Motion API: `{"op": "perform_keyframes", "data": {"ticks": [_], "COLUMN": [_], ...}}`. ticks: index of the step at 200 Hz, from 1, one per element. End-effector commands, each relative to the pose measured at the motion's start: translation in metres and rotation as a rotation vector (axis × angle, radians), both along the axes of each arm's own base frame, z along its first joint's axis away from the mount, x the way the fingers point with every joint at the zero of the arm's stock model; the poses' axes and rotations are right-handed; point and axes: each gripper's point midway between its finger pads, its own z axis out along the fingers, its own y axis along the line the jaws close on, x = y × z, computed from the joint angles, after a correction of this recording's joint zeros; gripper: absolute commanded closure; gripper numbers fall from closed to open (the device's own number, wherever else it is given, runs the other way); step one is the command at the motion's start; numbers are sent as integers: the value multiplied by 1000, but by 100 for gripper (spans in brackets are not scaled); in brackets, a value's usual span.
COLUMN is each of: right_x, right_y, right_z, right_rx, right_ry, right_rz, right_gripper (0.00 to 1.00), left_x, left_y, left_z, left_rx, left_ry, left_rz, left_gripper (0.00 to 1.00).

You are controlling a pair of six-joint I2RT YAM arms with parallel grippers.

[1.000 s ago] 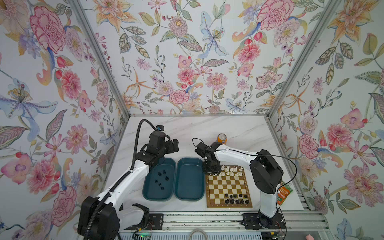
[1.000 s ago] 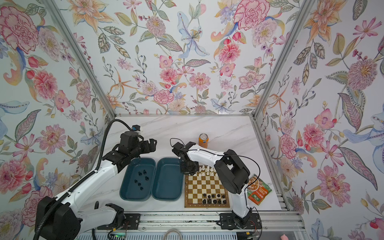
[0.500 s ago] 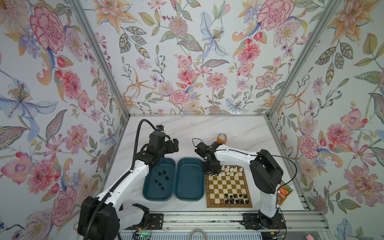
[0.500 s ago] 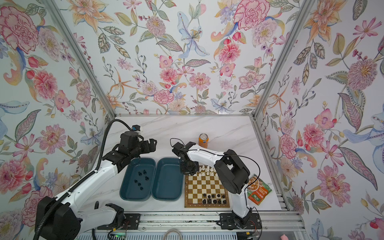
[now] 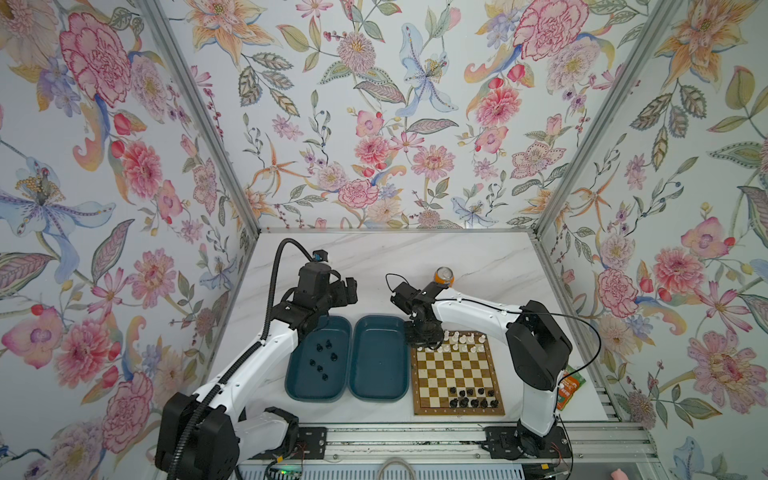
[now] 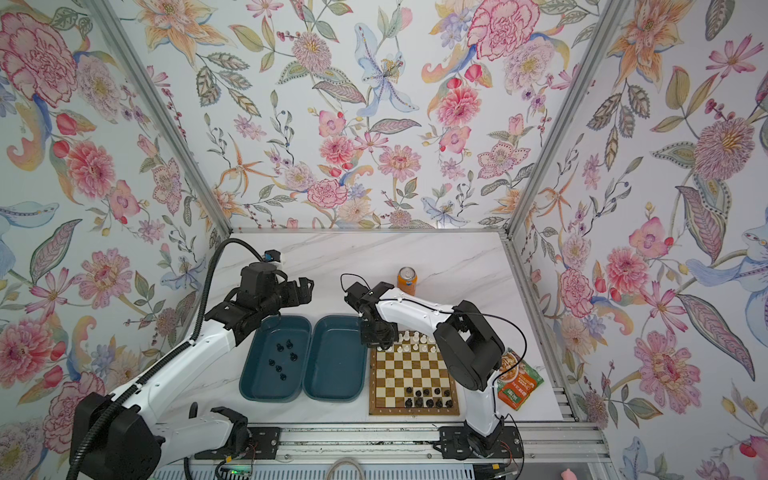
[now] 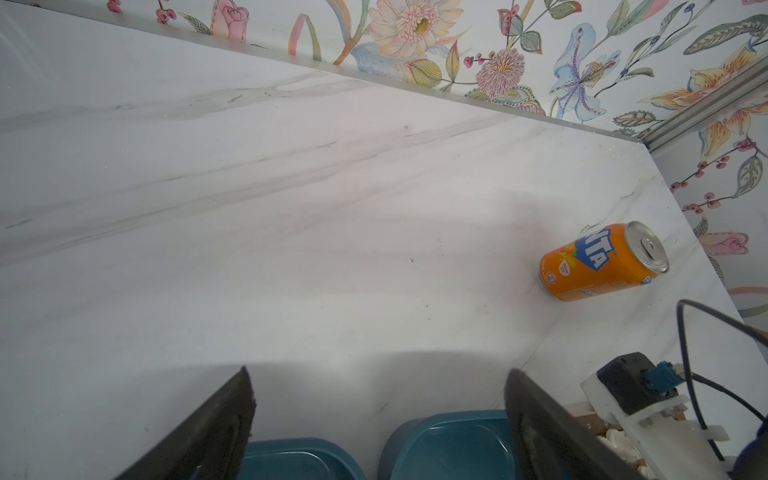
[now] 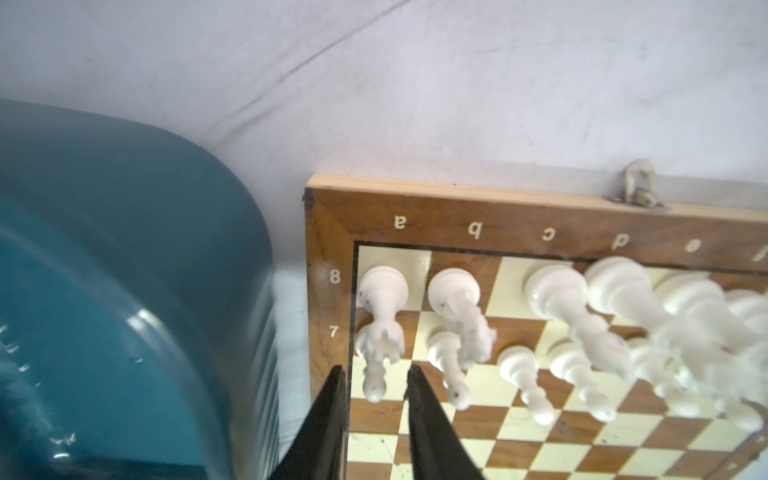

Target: Set up the chess pieces on the board

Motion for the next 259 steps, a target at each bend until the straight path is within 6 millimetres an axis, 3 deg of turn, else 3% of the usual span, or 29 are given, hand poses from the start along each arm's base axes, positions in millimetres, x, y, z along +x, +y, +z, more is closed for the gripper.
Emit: {"op": "perform_keyframes", "data": {"ticks": [1,28,99,180,223,259], "right_x": [4,5,14,48,69,87], "right_y": [1,3,-1,8,-1,-11], "right_z": [22,33,88,153,171,181], "right_rx": [33,37,82,188,236,269], "right_ry": [-29,-44,-155,-274,-304,-317], "right_rz": [-20,-19,-41,2,3,13], "right_gripper": [68,68,64,58,58,54], "left_x": [1,-1,9,23,38,55], "left_y": [4,7,4,0,-14,-37], "left_z": [13,16,24,29,36,54], "left_rx": [-2,-2,14,3,2,10], "left_ry": [-30,-44,-52,-59,-67,-96], "left_rz": [8,17,-1,14,19,12], "left_gripper": [5,4,4,4,4,5]}}
